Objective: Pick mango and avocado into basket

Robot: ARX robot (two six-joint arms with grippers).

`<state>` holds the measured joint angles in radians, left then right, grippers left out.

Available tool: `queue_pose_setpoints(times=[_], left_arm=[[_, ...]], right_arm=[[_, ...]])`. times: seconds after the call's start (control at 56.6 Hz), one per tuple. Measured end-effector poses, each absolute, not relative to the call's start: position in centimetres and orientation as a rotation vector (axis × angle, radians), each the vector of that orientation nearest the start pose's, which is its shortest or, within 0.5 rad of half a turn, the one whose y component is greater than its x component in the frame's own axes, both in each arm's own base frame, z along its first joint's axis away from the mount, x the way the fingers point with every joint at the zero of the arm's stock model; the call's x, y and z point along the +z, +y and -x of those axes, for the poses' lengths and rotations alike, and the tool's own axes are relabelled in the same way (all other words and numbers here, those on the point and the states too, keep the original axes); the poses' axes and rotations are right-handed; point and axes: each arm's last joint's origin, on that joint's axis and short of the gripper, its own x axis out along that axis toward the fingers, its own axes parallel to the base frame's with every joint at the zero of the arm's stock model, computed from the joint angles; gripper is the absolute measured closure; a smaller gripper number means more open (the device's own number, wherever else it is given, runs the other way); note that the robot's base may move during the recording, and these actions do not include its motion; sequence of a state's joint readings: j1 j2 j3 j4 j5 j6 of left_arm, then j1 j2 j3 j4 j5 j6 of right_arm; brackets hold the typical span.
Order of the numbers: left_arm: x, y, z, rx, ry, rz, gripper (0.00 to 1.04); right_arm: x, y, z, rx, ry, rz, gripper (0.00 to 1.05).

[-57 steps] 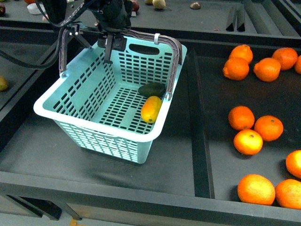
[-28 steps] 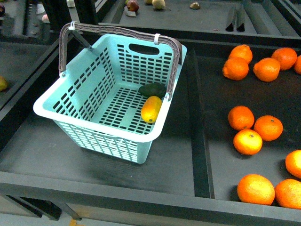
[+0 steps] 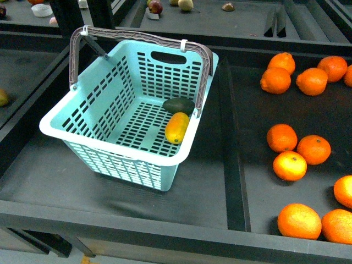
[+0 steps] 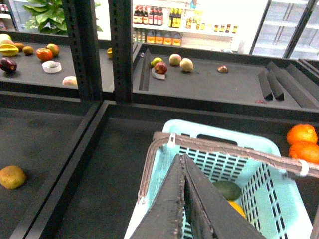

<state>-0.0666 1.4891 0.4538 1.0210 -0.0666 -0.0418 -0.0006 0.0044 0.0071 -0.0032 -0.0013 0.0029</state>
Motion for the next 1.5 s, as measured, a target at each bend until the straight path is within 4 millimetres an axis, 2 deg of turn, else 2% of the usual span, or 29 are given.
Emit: queue_pose_setpoints(times=[0.3,0.495,0.883,1.502], left_arm=[[17.4,0.0,-20.5,0.001,0.008,0.017,1.02],[16.0,0.0,-17.8,-0.001,0.021,0.014,1.02],[16.5,0.0,-14.6,-0.001,0.006,0.009,1.02],[17.4,0.0,-11.7,-0.001,-0.027,0.008,1.02]], right_arm=[[16.5,0.0,-9.8,0.001,0.001,-0.003,0.08],[16.5,0.0,-9.8,0.001,0.001,-0.003,0.08],[16.5,0.0,-9.8,0.001,0.001,-0.003,0.08],[16.5,0.0,-9.8,0.001,0.001,-0.003,0.08]])
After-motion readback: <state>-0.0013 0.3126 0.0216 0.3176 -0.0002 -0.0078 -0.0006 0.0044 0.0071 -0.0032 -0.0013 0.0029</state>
